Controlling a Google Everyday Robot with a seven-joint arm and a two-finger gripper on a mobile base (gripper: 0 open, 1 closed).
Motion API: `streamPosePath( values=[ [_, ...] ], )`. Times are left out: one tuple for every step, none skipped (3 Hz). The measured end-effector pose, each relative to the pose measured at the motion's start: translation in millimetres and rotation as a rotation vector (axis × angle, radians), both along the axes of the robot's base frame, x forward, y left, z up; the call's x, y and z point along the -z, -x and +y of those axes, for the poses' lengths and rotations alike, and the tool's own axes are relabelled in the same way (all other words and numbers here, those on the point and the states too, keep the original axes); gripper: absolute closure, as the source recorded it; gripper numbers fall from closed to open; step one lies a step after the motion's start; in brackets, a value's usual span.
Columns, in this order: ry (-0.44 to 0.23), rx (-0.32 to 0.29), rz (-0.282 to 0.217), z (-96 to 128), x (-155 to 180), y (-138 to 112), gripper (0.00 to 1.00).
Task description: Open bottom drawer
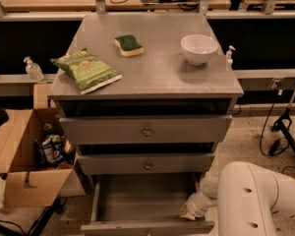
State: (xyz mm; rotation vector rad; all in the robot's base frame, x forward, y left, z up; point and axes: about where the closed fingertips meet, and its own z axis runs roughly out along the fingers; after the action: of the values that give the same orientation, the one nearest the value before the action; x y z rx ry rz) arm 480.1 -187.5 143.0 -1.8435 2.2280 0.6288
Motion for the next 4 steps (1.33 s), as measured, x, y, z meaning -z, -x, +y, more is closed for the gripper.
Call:
streamPosePath(
  values=[
    [0.0,0.0,0.0,0.0,0.0,-0.8,1.0],
    [0.0,0.0,0.0,0.0,0.0,-3.0,1.0],
    [0.0,0.0,0.0,0.1,0.0,-4.2,1.0],
    [0.0,0.0,0.0,0.1,-0.3,-4.4,1.0]
  ],
)
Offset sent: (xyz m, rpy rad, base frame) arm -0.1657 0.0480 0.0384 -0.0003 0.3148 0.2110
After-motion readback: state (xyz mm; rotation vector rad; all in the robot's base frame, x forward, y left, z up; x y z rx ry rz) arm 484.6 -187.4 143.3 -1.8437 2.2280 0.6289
